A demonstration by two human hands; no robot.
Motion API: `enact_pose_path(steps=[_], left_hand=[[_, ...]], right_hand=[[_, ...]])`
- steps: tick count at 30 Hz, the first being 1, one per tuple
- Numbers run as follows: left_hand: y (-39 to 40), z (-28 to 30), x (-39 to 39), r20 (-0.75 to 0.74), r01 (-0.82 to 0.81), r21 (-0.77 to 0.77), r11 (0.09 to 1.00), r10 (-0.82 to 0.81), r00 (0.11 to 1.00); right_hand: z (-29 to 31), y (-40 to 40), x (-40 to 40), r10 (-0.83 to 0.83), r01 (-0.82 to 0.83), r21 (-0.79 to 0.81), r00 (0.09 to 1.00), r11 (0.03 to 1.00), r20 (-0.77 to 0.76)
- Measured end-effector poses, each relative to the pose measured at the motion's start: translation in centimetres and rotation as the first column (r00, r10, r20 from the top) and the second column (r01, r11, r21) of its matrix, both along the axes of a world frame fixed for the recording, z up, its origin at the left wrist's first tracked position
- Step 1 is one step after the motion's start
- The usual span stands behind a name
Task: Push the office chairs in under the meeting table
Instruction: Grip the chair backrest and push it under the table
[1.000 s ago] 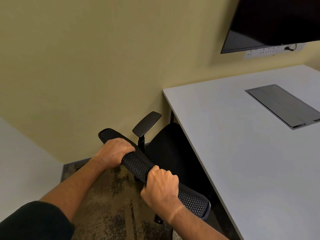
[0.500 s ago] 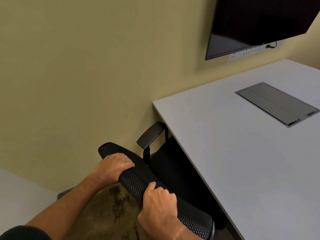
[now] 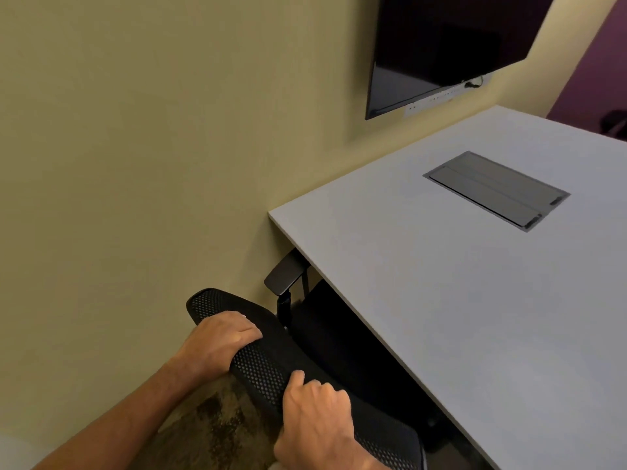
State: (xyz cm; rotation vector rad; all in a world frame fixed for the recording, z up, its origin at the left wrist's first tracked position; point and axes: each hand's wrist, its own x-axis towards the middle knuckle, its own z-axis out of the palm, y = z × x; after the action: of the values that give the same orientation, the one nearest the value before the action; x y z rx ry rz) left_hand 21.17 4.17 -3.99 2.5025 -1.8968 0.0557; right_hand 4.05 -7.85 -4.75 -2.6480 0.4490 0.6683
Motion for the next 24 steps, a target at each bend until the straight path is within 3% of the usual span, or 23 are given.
enact_pose_path(steps=[4, 12, 18, 24], left_hand=[[-0.6, -0.8, 1.5, -0.004, 0.047, -0.05, 0.998, -0.047, 0.999], [-2.1, -1.6, 2.0, -0.054, 0.113, -0.071, 0.991, -0.117, 0.992], [-3.1, -1.6, 2.1, -0.053, 0.187, -0.08, 0.979, -0.192, 0.98], [-4.1, -1.6, 3.5, -0.048, 0.236, -0.098, 0.967, -0.241, 0.969]], right_hand=[[0.7, 0.4, 0.4, -0.138, 0.139, -0.052, 0.99, 0.989, 0.02], [1.2, 2.0, -0.2, -0.397, 0.434, -0.182, 0.895, 0.883, 0.206], [0.1, 2.2, -0.6, -0.499, 0.562, -0.239, 0.821, 0.792, 0.278], [-0.4, 2.1, 0.5, -0.523, 0.604, -0.226, 0.786, 0.764, 0.329]])
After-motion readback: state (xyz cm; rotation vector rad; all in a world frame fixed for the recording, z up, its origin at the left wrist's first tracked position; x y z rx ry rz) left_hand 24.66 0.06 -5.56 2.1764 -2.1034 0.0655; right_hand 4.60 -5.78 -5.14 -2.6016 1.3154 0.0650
